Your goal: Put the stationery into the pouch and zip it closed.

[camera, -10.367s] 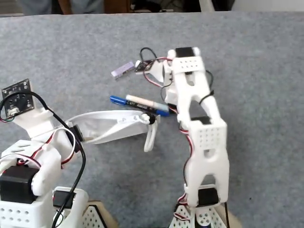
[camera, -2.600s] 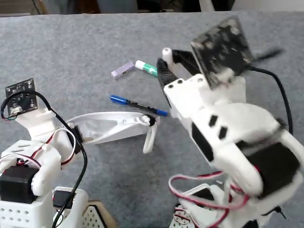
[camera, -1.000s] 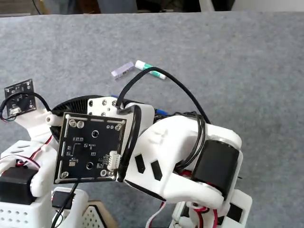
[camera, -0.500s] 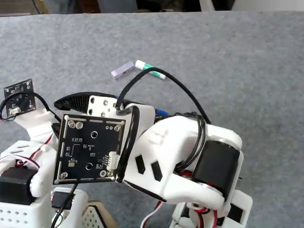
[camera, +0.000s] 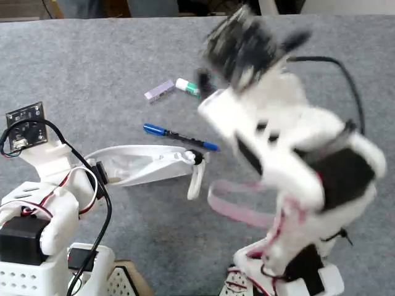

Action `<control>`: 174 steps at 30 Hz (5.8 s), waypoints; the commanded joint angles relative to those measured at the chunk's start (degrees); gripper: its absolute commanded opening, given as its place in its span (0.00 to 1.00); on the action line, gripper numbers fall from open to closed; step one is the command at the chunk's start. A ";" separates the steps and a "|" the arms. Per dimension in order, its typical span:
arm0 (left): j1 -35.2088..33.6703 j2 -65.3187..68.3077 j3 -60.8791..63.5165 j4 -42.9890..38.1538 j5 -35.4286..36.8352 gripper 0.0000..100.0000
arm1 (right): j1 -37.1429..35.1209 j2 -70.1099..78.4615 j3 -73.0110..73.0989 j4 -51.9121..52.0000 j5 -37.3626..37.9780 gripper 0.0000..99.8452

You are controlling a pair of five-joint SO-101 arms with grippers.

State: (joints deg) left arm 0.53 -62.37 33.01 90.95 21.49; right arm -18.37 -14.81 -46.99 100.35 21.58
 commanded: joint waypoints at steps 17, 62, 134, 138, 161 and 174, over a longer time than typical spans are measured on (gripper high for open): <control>-0.40 0.35 4.88 -0.79 -0.70 0.03 | 11.16 26.42 41.01 -35.43 16.00 0.20; -0.66 0.44 4.88 -1.23 -0.70 0.03 | 14.33 81.36 -48.40 1.05 22.33 0.01; -0.40 0.44 5.05 -1.14 -0.70 0.03 | -23.21 -29.76 46.90 -0.18 10.81 0.01; -0.31 0.44 5.05 -1.23 -0.62 0.03 | -25.23 -29.76 44.70 -9.14 4.84 0.01; -2.24 0.35 10.15 -4.92 -0.79 0.03 | -34.37 -30.90 68.09 -40.62 6.15 0.01; -2.51 0.88 9.01 -5.36 -0.62 0.03 | -34.11 -39.69 79.69 -35.25 12.84 0.01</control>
State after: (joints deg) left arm -0.18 -62.90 36.62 86.46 21.49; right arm -53.71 -54.20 29.32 63.34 32.40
